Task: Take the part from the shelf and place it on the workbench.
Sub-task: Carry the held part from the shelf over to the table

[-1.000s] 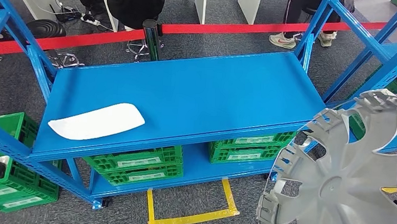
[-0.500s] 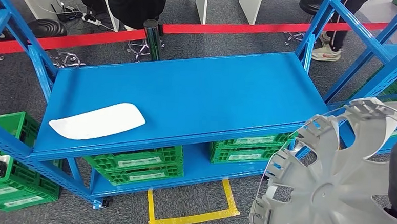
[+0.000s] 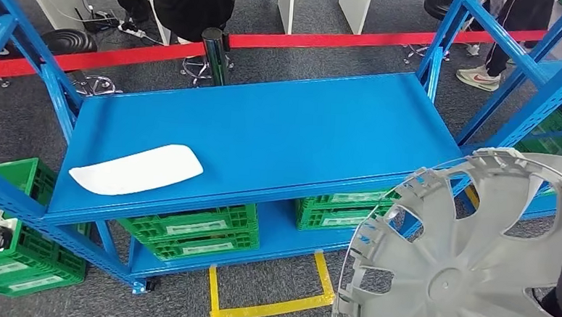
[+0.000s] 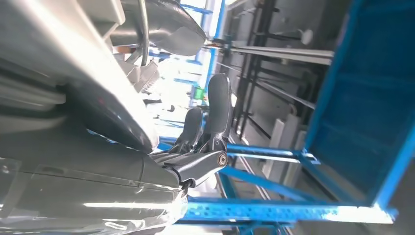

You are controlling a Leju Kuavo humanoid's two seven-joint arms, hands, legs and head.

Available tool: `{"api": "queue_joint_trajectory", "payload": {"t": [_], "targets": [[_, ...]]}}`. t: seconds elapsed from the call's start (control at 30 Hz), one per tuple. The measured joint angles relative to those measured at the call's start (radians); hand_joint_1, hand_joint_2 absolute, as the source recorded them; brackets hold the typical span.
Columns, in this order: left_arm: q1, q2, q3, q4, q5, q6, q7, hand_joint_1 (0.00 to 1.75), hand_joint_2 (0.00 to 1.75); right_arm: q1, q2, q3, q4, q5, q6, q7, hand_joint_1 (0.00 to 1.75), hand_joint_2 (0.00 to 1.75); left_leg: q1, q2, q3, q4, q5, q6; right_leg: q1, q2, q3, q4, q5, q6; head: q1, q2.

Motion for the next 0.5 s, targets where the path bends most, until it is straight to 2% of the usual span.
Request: {"api": "queue_joint_trajectory", "payload": {"t": [0.03,0.07,0.17,0.2,0.23,0.27,0.33,0.37,0.4,0.43,0.5], "targets": [[-0.001,-0.001,-0.002,0.0,-0.018,0.002,0.003,0.0,1.75,-0.013,0.006,0.001,0.0,-0.013,0.0,-0.008,1.75,1.75,0.0,0.0,-0.004,0.007,-0.001,-0.008,0.0,0.001,0.024,-0.051,0.019,-0.002,0.001,0.0],[-0.002,-0.002,-0.005,0.0,-0.035,0.005,0.004,0.0,1.75,-0.023,0.012,0.002,0.001,-0.03,0.0,-0.019,1.75,1.75,-0.001,0.001,-0.009,0.013,0.0,-0.015,0.0,0.003,0.034,-0.076,0.022,-0.006,0.001,0.0],[-0.003,-0.001,-0.017,0.0,-0.082,0.02,0.018,0.0,1.75,-0.05,0.034,0.003,0.002,-0.093,0.0,-0.065,1.75,1.75,-0.002,0.006,-0.021,0.021,0.004,-0.034,0.004,0.005,0.019,-0.076,0.023,-0.035,-0.008,0.0],[-0.005,-0.001,-0.023,0.0,-0.094,0.024,0.028,0.0,1.75,-0.058,0.042,0.004,0.002,-0.113,0.001,-0.082,1.75,1.75,-0.001,0.008,-0.028,0.032,-0.009,-0.04,0.004,0.004,0.011,-0.075,0.028,-0.046,-0.013,0.0],[-0.006,0.0,-0.029,0.0,-0.103,0.028,0.036,0.0,1.75,-0.067,0.05,0.004,0.003,-0.131,0.001,-0.097,1.75,1.75,0.0,0.009,-0.042,0.061,-0.037,-0.043,0.004,0.002,0.002,-0.075,0.034,-0.057,-0.019,0.0],[-0.009,0.002,-0.034,0.0,-0.109,0.03,0.044,0.0,1.75,-0.077,0.057,0.005,0.004,-0.148,0.001,-0.107,1.75,1.75,0.002,0.008,-0.062,0.109,-0.078,-0.047,0.005,0.001,-0.008,-0.076,0.041,-0.066,-0.024,0.0],[-0.015,0.006,-0.04,0.0,-0.111,0.028,0.052,0.0,1.75,-0.103,0.068,0.006,0.008,-0.179,0.001,-0.115,1.75,1.75,0.002,0.002,-0.107,0.24,-0.159,-0.048,0.013,0.0,-0.029,-0.075,0.055,-0.076,-0.034,0.0],[-0.018,0.008,-0.041,0.0,-0.111,0.026,0.053,0.0,1.75,-0.119,0.073,0.006,0.011,-0.192,0.001,-0.114,1.75,1.75,0.002,0.0,-0.118,0.286,-0.177,-0.047,0.017,-0.001,-0.038,-0.073,0.061,-0.079,-0.036,0.0],[-0.022,0.009,-0.044,0.0,-0.111,0.023,0.054,0.0,1.75,-0.136,0.077,0.007,0.014,-0.203,0.001,-0.11,1.75,1.75,0.0,-0.002,-0.113,0.301,-0.175,-0.043,0.022,-0.001,-0.048,-0.071,0.066,-0.08,-0.038,0.0],[-0.027,0.009,-0.047,-0.001,-0.111,0.018,0.054,0.0,1.75,-0.155,0.081,0.007,0.018,-0.211,0.001,-0.103,1.75,1.75,-0.002,-0.003,-0.09,0.276,-0.154,-0.037,0.027,-0.001,-0.056,-0.068,0.071,-0.081,-0.038,0.0],[-0.043,0.008,-0.055,-0.004,-0.115,0.008,0.058,0.0,1.75,-0.193,0.088,0.006,0.027,-0.222,0.001,-0.084,1.75,1.75,-0.01,-0.006,-0.001,0.14,-0.102,-0.014,0.034,-0.002,-0.069,-0.062,0.08,-0.08,-0.038,0.0]]}}
